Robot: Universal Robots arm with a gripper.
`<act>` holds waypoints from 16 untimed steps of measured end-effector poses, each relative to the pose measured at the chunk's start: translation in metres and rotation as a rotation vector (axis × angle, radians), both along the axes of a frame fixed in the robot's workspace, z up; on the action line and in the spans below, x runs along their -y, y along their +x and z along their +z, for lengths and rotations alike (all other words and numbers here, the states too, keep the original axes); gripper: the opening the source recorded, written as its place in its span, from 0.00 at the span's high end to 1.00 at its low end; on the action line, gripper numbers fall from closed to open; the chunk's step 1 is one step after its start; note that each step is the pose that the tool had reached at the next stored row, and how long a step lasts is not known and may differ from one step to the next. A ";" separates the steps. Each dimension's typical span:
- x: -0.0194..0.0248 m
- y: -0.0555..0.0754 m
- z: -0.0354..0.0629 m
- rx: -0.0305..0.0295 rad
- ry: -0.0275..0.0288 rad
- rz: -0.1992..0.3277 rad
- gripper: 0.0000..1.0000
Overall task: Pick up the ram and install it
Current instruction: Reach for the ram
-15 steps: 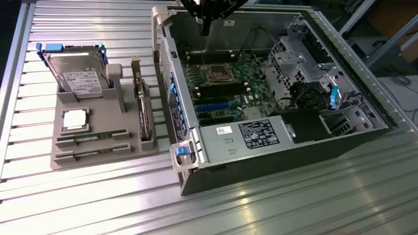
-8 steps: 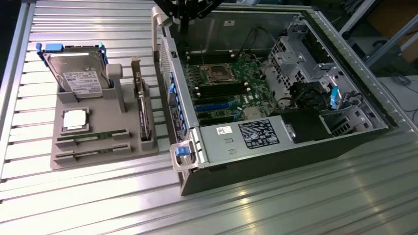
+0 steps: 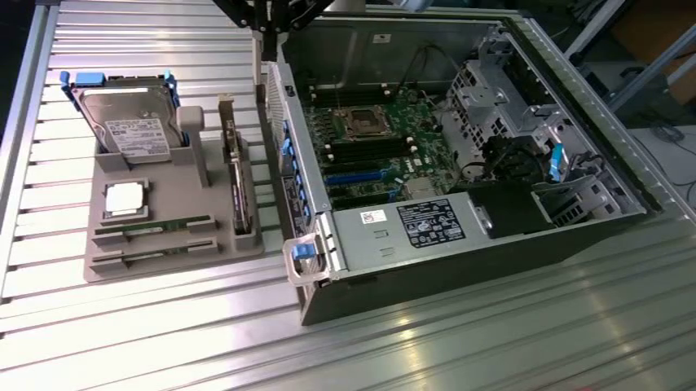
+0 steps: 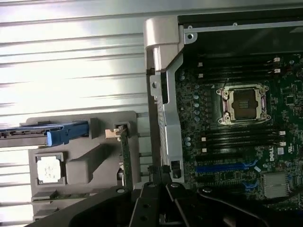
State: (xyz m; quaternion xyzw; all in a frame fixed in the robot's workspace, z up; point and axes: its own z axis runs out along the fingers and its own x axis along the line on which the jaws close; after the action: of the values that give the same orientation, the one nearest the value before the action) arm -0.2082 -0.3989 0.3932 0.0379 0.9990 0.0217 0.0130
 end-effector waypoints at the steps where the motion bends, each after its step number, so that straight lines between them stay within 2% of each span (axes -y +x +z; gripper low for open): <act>1: 0.0000 -0.005 0.0000 0.0000 0.0000 0.000 0.89; 6: 0.0000 -0.028 0.0000 0.0000 0.0000 0.000 0.89; 8: 0.0000 -0.043 -0.0001 0.0001 0.0001 0.000 0.89; 12: 0.0000 -0.050 -0.0001 0.0001 0.0001 0.000 0.89; 14: 0.0049 -0.051 0.0000 -0.0001 0.0000 0.000 0.89; 16: 0.0140 -0.052 0.0000 -0.0001 0.0000 0.000 0.89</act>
State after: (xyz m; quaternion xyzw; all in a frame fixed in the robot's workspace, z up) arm -0.2600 -0.4129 0.3931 0.0378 0.9990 0.0217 0.0130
